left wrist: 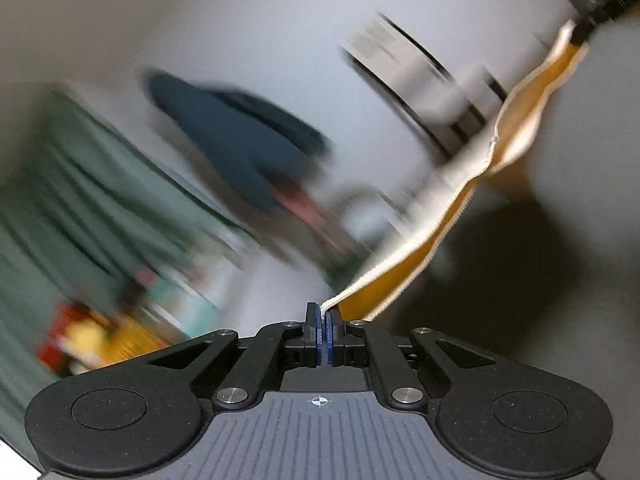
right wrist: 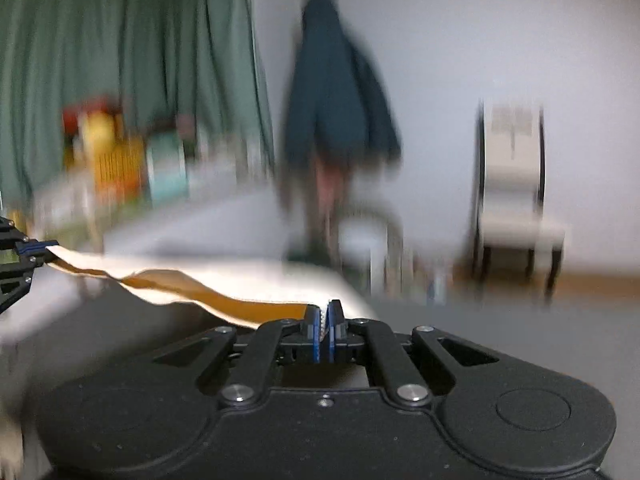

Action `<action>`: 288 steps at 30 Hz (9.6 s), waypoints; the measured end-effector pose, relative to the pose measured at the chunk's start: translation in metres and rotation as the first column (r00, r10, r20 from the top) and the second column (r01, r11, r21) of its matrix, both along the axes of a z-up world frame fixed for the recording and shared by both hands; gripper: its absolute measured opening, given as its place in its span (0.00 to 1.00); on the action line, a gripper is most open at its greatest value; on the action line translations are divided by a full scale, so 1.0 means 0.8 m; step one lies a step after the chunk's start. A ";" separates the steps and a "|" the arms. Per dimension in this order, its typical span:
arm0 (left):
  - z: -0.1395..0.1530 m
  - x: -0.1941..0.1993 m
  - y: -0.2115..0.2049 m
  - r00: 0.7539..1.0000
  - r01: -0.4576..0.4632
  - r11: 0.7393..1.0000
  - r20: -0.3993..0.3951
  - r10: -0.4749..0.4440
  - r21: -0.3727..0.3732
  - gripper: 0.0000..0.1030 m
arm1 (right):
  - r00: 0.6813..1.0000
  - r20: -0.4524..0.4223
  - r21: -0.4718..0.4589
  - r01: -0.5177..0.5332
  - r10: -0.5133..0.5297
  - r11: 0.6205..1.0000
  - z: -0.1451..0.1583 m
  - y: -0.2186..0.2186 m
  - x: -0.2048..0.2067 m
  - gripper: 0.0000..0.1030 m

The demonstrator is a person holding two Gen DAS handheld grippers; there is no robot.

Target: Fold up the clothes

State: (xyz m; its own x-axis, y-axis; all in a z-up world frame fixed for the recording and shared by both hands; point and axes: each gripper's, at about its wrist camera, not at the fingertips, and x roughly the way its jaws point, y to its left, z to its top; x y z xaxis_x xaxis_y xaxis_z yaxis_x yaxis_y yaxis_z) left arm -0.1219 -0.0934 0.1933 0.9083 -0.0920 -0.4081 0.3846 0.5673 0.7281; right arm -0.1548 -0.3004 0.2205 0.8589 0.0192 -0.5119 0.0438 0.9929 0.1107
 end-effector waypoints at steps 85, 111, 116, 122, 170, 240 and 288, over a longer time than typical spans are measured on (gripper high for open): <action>-0.195 0.092 -0.046 0.713 -0.253 0.421 -0.462 -0.527 -0.871 0.96 | 0.938 -0.339 -0.015 0.073 -0.073 0.997 -0.165 -0.144 0.336 0.03; -0.197 0.103 -0.024 0.722 -0.360 0.324 -0.481 -0.497 -0.875 0.96 | 0.947 -0.310 0.208 0.152 -0.082 0.966 -0.166 -0.175 0.331 0.02; -0.202 0.110 -0.017 0.718 -0.402 0.276 -0.488 -0.497 -0.873 0.96 | 0.957 -0.277 0.126 -0.054 0.088 0.991 -0.143 -0.120 0.324 0.02; -0.202 0.115 -0.016 0.721 -0.410 0.257 -0.483 -0.496 -0.875 0.96 | 0.896 -0.360 0.031 -0.268 0.261 0.963 -0.139 -0.064 0.305 0.07; -0.192 0.095 -0.032 0.706 -0.264 0.389 -0.451 -0.545 -0.883 0.96 | 0.897 -0.342 0.059 0.317 -0.279 0.947 -0.161 -0.179 0.323 0.12; -0.160 -0.172 -0.243 0.848 0.442 0.877 -0.232 -0.477 -0.190 0.42 | 0.858 -0.490 0.665 0.253 0.156 0.702 -0.190 -0.110 0.006 0.42; -0.158 -0.160 -0.271 0.879 0.477 0.879 -0.009 -0.477 -0.025 0.21 | 0.831 -0.554 0.768 0.484 0.055 0.420 -0.218 -0.150 -0.016 0.21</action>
State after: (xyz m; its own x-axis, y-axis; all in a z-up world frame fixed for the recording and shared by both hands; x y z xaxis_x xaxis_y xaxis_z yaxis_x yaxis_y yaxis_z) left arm -0.2496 -0.3100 0.0667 0.7462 -0.5214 -0.4140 0.6230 0.3275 0.7103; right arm -0.1677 -0.4204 0.0458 0.5818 0.5194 -0.6259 0.5474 0.3192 0.7736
